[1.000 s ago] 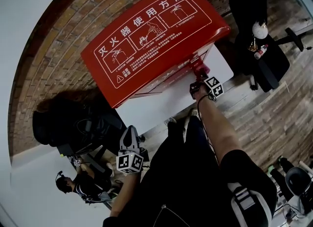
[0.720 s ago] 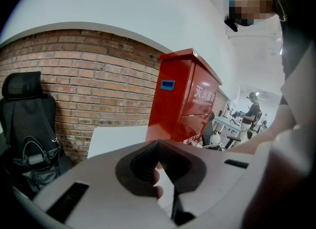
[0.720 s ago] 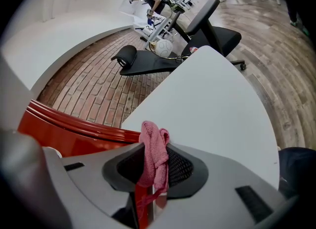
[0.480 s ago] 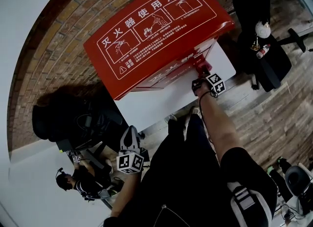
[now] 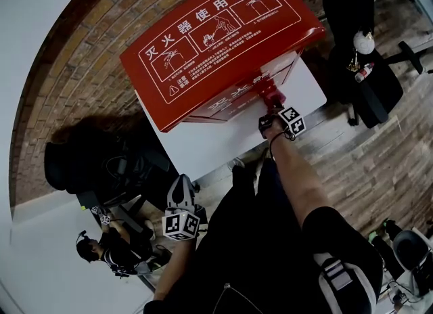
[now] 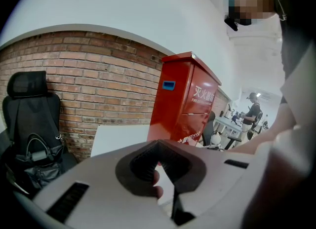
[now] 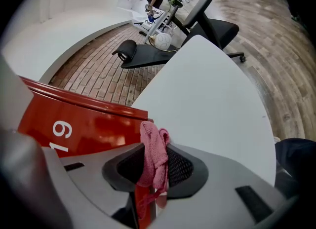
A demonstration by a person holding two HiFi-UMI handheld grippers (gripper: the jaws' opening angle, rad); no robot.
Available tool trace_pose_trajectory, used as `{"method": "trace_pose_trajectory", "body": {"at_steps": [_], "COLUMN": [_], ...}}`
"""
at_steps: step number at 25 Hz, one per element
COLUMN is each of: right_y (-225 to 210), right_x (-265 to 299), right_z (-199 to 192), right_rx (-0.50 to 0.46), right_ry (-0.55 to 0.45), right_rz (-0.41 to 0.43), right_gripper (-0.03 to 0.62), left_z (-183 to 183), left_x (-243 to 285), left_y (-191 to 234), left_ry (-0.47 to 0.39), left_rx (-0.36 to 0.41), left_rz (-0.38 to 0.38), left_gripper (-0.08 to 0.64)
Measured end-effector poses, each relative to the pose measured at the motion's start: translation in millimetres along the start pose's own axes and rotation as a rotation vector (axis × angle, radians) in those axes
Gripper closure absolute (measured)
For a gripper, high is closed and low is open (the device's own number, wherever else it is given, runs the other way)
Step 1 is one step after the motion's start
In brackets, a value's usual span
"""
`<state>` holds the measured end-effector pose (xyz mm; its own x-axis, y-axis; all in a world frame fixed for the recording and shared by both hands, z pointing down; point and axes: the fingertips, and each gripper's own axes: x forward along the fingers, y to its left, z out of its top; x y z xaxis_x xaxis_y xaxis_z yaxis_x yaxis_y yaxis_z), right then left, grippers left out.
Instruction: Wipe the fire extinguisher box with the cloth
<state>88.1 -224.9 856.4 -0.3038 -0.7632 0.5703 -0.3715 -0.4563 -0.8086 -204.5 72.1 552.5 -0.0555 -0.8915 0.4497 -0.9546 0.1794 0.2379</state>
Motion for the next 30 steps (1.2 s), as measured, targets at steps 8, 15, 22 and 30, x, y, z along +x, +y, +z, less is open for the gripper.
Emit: {"method": "trace_pose_trajectory", "body": {"at_steps": [8, 15, 22, 30], "right_y": [-1, 7, 26, 43], "right_x": [-1, -5, -14, -28], "right_z": [-9, -7, -5, -2], "right_rx": [0.008, 0.032, 0.084, 0.108], "right_ry": [0.000, -0.016, -0.017, -0.013], "right_rz": [0.009, 0.058, 0.103, 0.146], "right_gripper": [0.477, 0.477, 0.477, 0.477], "left_z": [-5, -5, -5, -3], "left_x": [-6, -9, -4, 3], "left_y": [4, 6, 2, -4], "left_ry": [0.001, -0.001, -0.002, -0.003], "left_rx": [-0.008, -0.009, -0.007, -0.004], "left_rz": [0.009, 0.006, -0.013, -0.044], "left_gripper": [0.538, 0.538, 0.538, 0.538]}}
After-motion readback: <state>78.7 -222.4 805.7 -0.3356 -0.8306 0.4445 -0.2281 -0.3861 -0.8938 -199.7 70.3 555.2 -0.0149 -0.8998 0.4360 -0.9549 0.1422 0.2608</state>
